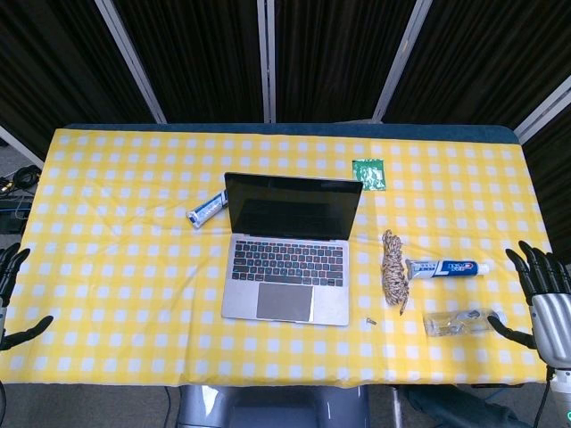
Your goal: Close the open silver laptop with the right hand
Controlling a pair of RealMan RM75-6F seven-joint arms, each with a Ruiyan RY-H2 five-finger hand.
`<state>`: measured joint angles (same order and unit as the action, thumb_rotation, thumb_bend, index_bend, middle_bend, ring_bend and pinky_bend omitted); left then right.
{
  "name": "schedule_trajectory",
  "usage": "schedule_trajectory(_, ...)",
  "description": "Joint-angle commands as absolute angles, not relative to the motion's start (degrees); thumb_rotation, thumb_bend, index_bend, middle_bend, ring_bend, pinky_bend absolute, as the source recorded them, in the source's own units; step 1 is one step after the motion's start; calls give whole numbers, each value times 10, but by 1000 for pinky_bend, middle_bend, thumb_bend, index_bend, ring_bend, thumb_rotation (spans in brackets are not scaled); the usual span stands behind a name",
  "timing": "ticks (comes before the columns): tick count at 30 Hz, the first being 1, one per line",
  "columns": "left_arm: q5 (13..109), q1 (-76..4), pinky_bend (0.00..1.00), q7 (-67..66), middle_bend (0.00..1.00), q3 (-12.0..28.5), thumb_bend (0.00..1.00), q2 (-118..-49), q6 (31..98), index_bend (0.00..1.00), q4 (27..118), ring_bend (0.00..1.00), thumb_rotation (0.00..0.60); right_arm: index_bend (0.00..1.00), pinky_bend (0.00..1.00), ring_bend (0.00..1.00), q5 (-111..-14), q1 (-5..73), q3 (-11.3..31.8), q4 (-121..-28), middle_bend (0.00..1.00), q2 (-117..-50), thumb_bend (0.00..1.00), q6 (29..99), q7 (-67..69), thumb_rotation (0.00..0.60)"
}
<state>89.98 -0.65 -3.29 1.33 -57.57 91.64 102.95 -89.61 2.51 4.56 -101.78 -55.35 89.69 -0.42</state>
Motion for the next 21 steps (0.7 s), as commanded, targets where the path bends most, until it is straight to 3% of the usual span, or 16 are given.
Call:
schedule_trajectory(1,899,-7,0,-31,0,13,0,-575,913,0,1029,0,600,0,0,0,-896,26,45,-1018,0,-554,0,895,-6,600)
schedule_trajectory(9,894,-10,0,-27,0,13,0,-575,905,0,1028,0,600,0,0,0,-888,34,48,-1018,0,-555,0,880,-5,600)
schedule_trajectory(12,888,-13,0,-28,0,15,0,-576,898,0,1027,0,600,0,0,0,-878,66,60,-1012,0,-553,33,836,6,600)
schedule_trajectory(15,884,-15,0,-29,0,16,0,-577,895,0,1027,0,600,0,0,0,-863,114,83,-1003,0,-538,280,773,23,600)
schedule_trajectory(18,878,-16,0,-32,0,19,0,-578,892,0,1027,0,600,0,0,0,-854,160,105,-998,0,-522,662,716,54,600)
schedule_trajectory(21,868,-21,0,-35,0,22,0,-581,883,0,1024,0,600,0,0,0,-836,213,130,-986,0,-510,918,655,71,600)
